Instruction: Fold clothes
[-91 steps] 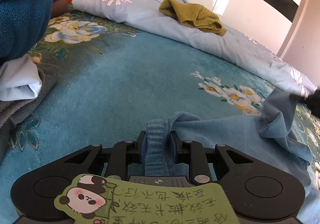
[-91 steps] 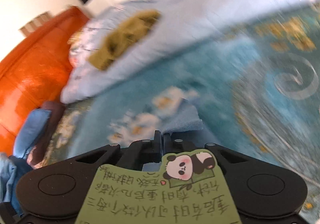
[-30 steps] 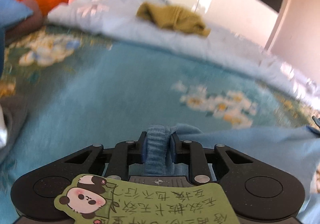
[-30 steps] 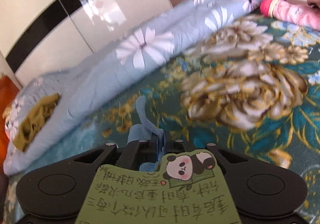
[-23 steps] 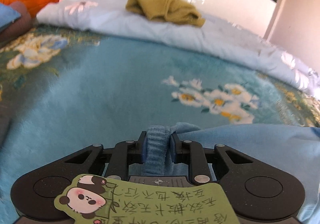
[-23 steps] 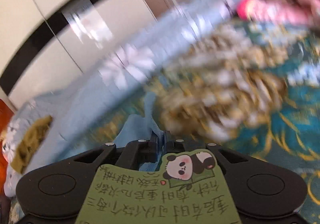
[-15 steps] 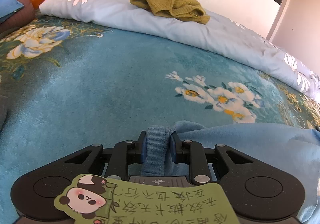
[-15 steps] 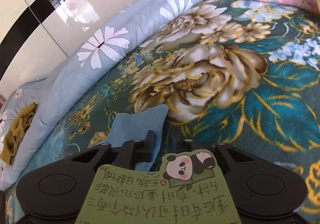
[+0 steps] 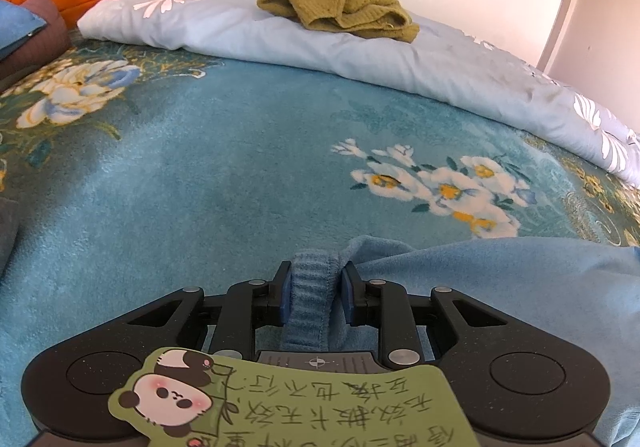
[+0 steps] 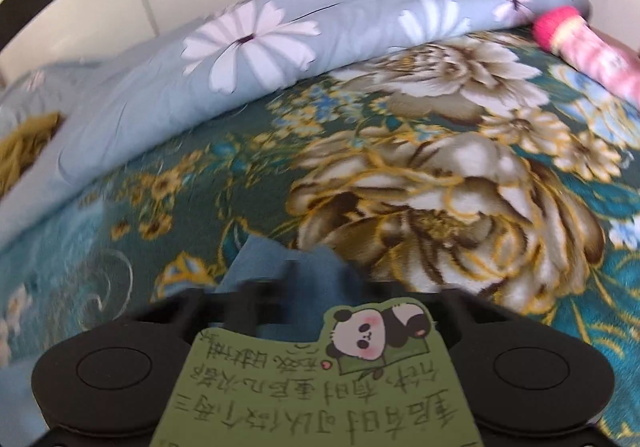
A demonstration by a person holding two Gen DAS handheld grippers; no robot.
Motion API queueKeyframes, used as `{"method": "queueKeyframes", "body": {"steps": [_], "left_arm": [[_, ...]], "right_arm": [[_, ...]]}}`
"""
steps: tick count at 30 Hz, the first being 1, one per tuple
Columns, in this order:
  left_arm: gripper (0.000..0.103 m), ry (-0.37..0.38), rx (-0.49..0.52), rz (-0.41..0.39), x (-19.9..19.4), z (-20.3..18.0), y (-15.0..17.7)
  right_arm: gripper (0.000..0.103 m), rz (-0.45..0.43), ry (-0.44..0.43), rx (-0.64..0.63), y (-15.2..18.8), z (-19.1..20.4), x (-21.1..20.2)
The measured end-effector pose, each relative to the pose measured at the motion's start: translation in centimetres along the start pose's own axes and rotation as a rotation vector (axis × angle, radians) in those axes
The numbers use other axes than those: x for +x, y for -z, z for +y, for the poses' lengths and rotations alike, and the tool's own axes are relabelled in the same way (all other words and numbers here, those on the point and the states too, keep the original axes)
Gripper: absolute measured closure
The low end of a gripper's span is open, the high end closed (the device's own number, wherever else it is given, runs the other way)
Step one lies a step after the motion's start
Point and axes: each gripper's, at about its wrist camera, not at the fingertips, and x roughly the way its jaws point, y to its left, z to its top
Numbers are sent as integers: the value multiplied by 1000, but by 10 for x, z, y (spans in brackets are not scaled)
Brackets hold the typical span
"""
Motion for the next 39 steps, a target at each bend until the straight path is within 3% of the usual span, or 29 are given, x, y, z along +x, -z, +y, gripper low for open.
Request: {"method": "queueKeyframes", "body": {"steps": [3,5,10,13,14,16,19,22,29,34,39], "left_arm": [[82,2,-12,-11,-1,1,0],[82,-1,-12,-10,0,0,0],[81,0,-23,2,2,0,-3],[79,8,-39,17,-2,1,-6],[66,10,-45,20,-4,1,-7],[55,26,-53,21,-14,3,-8],[47,49,-67,15,-32,7,-7],[35,69,-87,-3,-59,13,-1],[33,130,-163,5,-125,30,56],[33,140,-260,34,-156,49,103],[33,153,-322,43,-164,59,121]], "right_arm": [[99,-95,31,8,1,-4,-15],[100,-193,62,114,3,-20,-29],[98,-102,89,190,15,-38,-14],[89,-90,87,220,17,-41,-17],[85,-94,89,231,15,-42,-22],[83,-108,82,237,11,-42,-38],[81,-132,63,230,8,-42,-76],[69,-162,46,209,15,-42,-126],[64,-131,39,197,90,-46,-222],[64,-65,66,237,155,-53,-247],[64,-40,68,360,206,-70,-260]]}}
